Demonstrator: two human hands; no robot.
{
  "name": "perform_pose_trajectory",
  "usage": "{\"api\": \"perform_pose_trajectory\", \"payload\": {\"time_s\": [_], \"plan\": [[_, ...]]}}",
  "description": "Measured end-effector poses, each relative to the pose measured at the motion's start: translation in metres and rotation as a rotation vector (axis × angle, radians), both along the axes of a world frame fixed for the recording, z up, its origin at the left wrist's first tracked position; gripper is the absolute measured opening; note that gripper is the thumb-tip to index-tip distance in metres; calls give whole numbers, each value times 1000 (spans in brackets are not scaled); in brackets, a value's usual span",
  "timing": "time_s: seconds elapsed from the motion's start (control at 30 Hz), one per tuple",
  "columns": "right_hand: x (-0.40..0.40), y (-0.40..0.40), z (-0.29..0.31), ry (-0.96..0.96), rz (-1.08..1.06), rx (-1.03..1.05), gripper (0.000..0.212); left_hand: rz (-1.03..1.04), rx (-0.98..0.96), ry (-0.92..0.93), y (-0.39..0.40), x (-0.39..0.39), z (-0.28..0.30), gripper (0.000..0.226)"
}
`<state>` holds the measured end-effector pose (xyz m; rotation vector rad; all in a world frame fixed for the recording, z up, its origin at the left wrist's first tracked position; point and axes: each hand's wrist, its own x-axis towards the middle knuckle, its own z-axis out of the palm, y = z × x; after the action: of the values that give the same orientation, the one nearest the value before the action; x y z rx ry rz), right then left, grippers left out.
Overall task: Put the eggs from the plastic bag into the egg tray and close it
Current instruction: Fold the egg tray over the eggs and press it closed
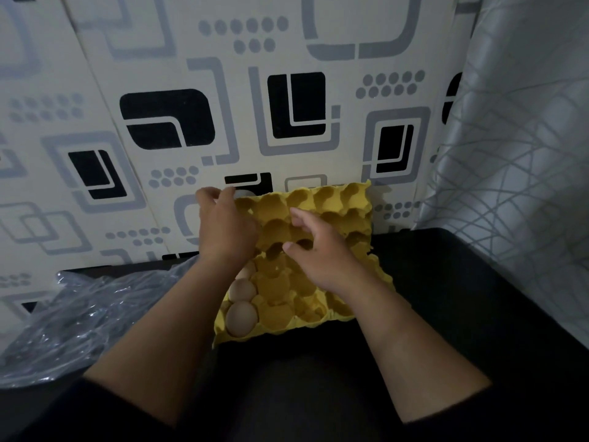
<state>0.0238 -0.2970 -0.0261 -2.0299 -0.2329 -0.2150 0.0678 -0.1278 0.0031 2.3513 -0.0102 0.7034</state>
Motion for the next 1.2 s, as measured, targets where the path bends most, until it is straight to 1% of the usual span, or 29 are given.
{"api": "perform_pose_trajectory", "payload": {"time_s": [0.1,0.27,0.37,0.47,0.57,0.63,0.73,0.77,0.8,0.83,0.9,1.03,1.1,1.2], "plan": [[-2,1,0,0,-15,17,58,-33,-5,-15,1,-3,-1,49],[-7,-1,4,13,-50,116,55,-61,-33,-124,8,-9,3,27],[-11,-2,7,32,-54,159,52,-104,-40,-194,12,-17,5,24],[-17,-3,8,28,-55,223,48,-134,3,-289,17,-29,1,25],[-26,-5,8,34,-39,327,50,-124,3,-356,23,-46,-5,20],[-31,-8,9,55,-7,440,63,-131,-1,-391,28,-58,-10,18],[-42,-15,11,215,35,607,107,-144,30,-438,35,-77,-16,18],[-47,-18,9,258,29,633,115,-146,42,-451,37,-84,-18,18],[-51,-20,6,284,9,655,117,-148,47,-467,38,-90,-20,17],[-55,-23,3,305,-25,683,114,-148,46,-478,39,-96,-22,16],[-63,-27,2,325,-118,767,96,-142,37,-484,41,-106,-27,15],[-73,-35,3,234,-298,849,43,-119,56,-512,45,-119,-36,17],[-76,-40,0,171,-355,774,31,-128,67,-510,45,-125,-40,18],[-77,-46,-7,78,-465,558,29,-150,51,-470,43,-133,-48,20]]}}
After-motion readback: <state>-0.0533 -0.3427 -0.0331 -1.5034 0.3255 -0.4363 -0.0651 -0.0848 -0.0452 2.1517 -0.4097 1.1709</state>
